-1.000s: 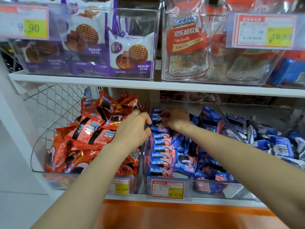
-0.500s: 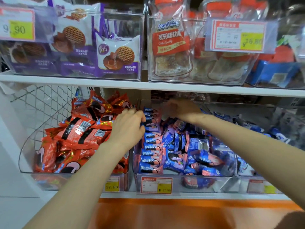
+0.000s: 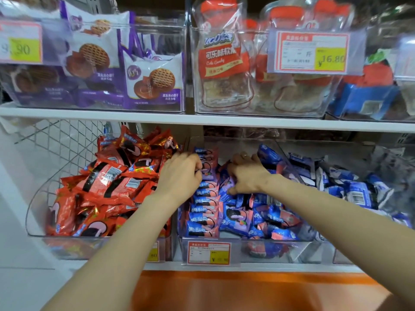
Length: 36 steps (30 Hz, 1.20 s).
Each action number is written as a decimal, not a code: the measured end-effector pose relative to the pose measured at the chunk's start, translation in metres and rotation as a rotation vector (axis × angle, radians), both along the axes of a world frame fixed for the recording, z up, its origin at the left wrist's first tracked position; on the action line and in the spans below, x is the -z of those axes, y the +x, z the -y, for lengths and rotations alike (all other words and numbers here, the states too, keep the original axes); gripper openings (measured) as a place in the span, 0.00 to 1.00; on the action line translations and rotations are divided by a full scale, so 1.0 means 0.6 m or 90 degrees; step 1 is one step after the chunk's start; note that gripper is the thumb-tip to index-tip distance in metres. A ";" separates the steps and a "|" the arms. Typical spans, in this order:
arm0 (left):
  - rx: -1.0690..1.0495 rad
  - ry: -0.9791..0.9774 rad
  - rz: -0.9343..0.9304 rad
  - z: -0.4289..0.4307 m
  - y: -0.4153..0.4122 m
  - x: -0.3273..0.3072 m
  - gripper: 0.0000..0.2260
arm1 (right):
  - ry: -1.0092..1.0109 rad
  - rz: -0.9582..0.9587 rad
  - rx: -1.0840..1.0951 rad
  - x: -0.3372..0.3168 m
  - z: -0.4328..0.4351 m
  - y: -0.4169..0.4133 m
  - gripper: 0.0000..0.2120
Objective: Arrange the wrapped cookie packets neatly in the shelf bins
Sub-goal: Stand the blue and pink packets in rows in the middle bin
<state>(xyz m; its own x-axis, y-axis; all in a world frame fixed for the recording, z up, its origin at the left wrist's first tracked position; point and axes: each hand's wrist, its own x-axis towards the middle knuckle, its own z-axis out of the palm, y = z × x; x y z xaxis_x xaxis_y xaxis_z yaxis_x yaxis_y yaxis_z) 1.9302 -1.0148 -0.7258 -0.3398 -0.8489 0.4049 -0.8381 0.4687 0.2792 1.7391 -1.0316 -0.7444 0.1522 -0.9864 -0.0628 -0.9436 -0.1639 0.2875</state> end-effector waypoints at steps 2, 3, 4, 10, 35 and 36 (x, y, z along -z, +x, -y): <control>0.003 -0.005 0.000 0.004 0.003 0.003 0.07 | 0.008 0.002 -0.005 -0.003 -0.008 0.000 0.29; 0.004 -0.005 -0.003 0.006 0.004 0.004 0.07 | -0.002 0.004 -0.013 -0.004 -0.013 -0.002 0.28; 0.007 -0.006 -0.005 0.006 0.005 0.004 0.07 | -0.017 0.013 -0.016 -0.006 -0.019 -0.006 0.28; 0.072 0.006 -0.101 0.002 0.000 0.001 0.07 | -0.083 0.269 -0.011 -0.049 -0.059 -0.045 0.25; -0.070 0.016 -0.294 -0.003 0.053 -0.025 0.08 | -0.055 0.580 0.091 -0.003 0.013 0.058 0.25; -0.071 0.015 -0.284 -0.003 0.057 -0.023 0.09 | -0.061 0.579 0.098 0.007 0.022 0.066 0.25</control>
